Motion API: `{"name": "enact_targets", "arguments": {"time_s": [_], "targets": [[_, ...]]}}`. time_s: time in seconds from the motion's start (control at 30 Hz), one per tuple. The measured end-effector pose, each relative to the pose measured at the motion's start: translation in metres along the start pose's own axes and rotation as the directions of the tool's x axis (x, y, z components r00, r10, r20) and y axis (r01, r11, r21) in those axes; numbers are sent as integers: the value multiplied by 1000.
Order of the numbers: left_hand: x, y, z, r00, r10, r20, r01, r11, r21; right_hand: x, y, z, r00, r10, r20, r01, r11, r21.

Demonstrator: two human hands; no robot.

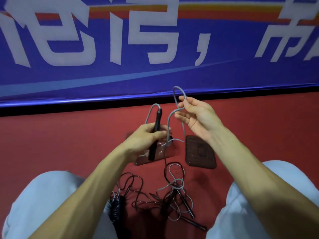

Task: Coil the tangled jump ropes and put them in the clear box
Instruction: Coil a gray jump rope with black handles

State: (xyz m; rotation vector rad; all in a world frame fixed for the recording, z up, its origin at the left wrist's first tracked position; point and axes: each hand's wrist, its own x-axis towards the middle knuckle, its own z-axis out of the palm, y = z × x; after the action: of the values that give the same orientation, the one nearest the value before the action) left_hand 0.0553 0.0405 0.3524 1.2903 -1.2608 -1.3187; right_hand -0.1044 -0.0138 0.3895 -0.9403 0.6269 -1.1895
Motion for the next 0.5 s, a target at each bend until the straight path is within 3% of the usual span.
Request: {"name": "enact_targets", "arguments": {"time_s": [0.13, 0.27, 0.37, 0.5], "targets": [[-2, -4, 7, 988, 21, 152, -17, 999, -31, 4, -7, -3, 996, -33, -84, 51, 971, 232], [-5, 1, 14, 996, 91, 15, -88, 987, -131, 9, -5, -9, 971, -17, -240, 96, 943, 318], [-1, 4, 12, 985, 115, -129, -143, 960, -239, 10, 1, -11, 965, 19, -260, 30, 983, 181], [2, 14, 5, 958, 112, -263, -215, 888, -407, 5, 10, -10, 984, 59, -165, -94, 972, -214]]}}
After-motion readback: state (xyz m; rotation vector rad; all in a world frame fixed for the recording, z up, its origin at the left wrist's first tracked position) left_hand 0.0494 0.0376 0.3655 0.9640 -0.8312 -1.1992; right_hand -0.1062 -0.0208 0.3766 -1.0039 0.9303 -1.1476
